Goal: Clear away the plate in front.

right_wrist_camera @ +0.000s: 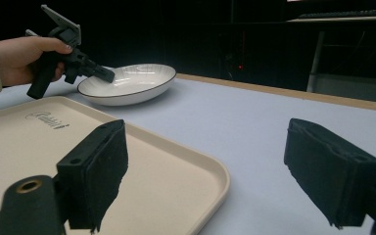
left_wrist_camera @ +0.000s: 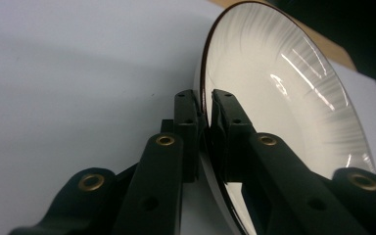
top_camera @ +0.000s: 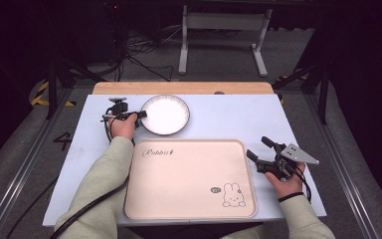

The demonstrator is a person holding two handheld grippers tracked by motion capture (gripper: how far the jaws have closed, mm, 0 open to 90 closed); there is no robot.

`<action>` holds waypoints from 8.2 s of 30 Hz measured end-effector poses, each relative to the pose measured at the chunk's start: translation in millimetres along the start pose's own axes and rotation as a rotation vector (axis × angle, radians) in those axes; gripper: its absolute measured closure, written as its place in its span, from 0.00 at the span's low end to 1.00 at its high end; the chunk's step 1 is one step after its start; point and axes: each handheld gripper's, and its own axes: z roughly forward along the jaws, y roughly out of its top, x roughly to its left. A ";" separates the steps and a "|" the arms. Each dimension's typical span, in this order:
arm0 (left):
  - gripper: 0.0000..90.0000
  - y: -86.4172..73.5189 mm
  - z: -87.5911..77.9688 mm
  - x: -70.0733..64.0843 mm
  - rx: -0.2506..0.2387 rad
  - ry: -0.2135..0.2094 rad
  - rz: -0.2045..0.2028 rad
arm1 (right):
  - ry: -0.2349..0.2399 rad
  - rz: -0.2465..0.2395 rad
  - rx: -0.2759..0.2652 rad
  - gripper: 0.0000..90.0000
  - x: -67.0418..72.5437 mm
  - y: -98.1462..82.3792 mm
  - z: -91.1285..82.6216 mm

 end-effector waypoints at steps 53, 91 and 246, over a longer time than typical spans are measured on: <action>0.93 15.1 -79.7 -70.0 -0.018 -0.137 0.186 | 0.004 -0.007 0.006 0.18 0.5 0.2 0.5; 0.93 -34.1 -90.6 -119.7 0.243 -0.317 0.376 | 0.005 -0.007 0.006 0.18 0.7 0.1 0.5; 0.10 -102.3 -153.0 -65.9 -0.012 -0.351 0.788 | 0.020 0.004 0.027 0.18 -0.5 1.0 2.6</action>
